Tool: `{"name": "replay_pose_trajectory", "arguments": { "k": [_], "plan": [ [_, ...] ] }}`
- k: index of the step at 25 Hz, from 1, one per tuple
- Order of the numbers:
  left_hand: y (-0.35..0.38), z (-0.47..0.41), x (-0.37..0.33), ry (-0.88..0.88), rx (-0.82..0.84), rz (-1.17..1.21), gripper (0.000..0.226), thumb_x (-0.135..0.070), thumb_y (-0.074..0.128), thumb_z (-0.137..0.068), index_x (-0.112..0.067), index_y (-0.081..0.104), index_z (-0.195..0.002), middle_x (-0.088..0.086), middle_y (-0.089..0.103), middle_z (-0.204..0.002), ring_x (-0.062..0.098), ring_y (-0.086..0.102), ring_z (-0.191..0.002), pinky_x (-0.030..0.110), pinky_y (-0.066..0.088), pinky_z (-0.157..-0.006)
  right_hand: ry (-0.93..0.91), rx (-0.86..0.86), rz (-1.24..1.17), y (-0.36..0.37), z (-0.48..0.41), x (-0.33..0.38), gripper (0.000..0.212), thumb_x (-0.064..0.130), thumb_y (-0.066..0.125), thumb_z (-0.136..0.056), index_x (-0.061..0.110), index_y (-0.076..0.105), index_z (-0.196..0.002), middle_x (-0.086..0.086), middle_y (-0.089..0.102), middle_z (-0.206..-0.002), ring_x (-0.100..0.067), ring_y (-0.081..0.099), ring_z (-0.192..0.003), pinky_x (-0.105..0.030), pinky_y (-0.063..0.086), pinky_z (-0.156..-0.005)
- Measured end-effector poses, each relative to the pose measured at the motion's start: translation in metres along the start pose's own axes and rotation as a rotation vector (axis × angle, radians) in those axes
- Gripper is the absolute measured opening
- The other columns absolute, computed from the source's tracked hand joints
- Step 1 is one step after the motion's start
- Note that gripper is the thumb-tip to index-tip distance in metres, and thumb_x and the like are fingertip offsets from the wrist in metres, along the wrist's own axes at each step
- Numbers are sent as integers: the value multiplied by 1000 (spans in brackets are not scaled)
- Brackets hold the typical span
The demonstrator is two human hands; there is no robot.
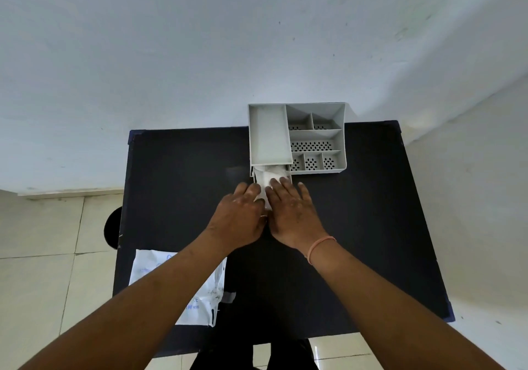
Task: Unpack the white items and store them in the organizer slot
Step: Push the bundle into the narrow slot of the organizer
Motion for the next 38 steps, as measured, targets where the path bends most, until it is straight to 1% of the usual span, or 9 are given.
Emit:
{"name": "replay_pose_trajectory", "arguments": {
  "k": [2,4,9,14,19,26,29,33,38],
  "plan": [
    [7,1,-3,25,52,-46,44,-45,60,-97,-15,77,-124,10,57,-153,30,54,-131,44,60,-88,-4,150,35,5,-4,-2,65,40,45,-102,16,32,-162,-7,23,-174,-26,13,-162,-63,7,-128],
    [6,0,0,-7,41,24,44,-46,61,-96,-16,77,-124,10,56,-155,31,54,-133,45,60,-92,6,94,-37,-1,-6,-4,57,38,43,-103,15,44,-155,-8,34,-170,-27,23,-159,-62,13,-128],
    [-3,-6,14,-83,-170,103,63,-48,71,-90,-13,65,-141,13,56,-155,36,54,-137,52,57,-100,92,-498,-168,-30,-4,-12,39,25,50,-89,11,66,-122,-9,68,-128,-29,61,-120,-48,49,-104],
    [7,-25,8,35,114,-210,90,-53,68,-87,-10,40,-161,12,42,-168,35,32,-155,54,39,-116,-8,69,30,-1,-32,-11,84,51,51,-91,13,28,-162,-11,28,-171,-29,22,-158,-60,17,-127],
    [3,-39,2,39,187,-378,61,-36,64,-95,-12,55,-150,10,53,-157,37,30,-154,53,39,-114,-1,237,92,-8,-49,-12,91,62,54,-92,19,22,-165,-7,18,-175,-26,12,-161,-67,8,-126],
    [4,-11,-8,102,134,-477,50,-28,63,-96,-7,62,-141,17,59,-147,41,42,-146,55,40,-113,-124,-83,55,-22,-16,-13,53,35,60,-87,16,60,-137,-7,57,-149,-27,52,-141,-59,27,-124],
    [8,-13,-14,144,189,-614,38,-25,58,-101,-6,70,-133,15,69,-135,41,44,-146,56,38,-118,-188,78,236,-4,-7,-18,76,47,67,-85,16,47,-152,-10,45,-161,-29,36,-152,-67,14,-126],
    [7,-30,-18,224,181,-666,32,-17,51,-105,-11,74,-127,8,77,-125,37,48,-143,53,35,-121,-238,65,301,-5,-13,-20,69,38,70,-91,15,47,-152,-12,49,-158,-31,39,-150,-68,8,-126],
    [1,-32,-19,166,195,-607,45,-24,56,-106,-11,59,-148,17,60,-155,42,25,-161,64,20,-129,-204,-2,231,-17,-6,-15,63,33,68,-89,16,52,-147,-12,45,-161,-31,34,-153,-70,6,-126]
  ]
}}
Point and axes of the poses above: each hand's wrist, its own z-axis away from the middle knuckle, its own y-axis out of the palm, x = y × z, the point moved 4 cm from there along -z, towards the middle knuckle
